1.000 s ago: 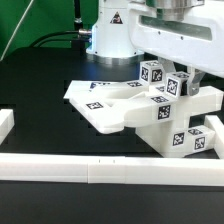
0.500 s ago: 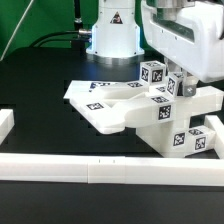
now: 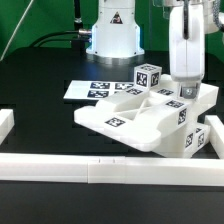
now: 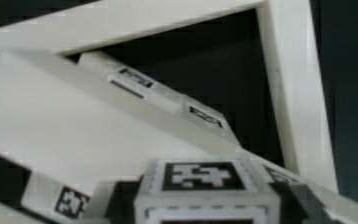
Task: Assemble chair
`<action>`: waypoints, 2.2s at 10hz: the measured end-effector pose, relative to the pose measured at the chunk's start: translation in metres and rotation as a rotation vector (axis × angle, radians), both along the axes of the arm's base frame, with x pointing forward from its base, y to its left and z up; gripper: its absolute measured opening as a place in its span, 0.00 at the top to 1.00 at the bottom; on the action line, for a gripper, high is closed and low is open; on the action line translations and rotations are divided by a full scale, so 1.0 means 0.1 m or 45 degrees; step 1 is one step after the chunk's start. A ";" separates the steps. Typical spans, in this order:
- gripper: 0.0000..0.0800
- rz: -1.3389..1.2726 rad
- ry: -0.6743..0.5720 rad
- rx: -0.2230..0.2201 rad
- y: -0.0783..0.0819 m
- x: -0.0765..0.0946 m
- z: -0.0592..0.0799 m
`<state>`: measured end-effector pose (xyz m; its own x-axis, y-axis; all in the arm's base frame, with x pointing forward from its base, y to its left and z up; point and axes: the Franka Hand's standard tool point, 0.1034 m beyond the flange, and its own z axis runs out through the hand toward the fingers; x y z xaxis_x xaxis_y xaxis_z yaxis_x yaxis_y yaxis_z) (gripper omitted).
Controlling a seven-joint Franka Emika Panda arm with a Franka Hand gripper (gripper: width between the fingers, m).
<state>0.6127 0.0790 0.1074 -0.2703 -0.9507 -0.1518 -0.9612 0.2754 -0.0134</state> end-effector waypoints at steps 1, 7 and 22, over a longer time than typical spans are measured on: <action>0.66 -0.122 -0.004 0.009 0.03 0.02 0.00; 0.20 0.034 -0.019 0.011 0.01 0.02 0.00; 0.19 1.714 -0.083 -0.059 0.06 -0.01 -0.03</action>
Offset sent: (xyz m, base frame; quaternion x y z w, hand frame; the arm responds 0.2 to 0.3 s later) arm 0.0000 0.0000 0.0000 0.0000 0.0000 0.0000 1.0000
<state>0.6118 0.0847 0.1043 0.8759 -0.4742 -0.0893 -0.4796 -0.8759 -0.0529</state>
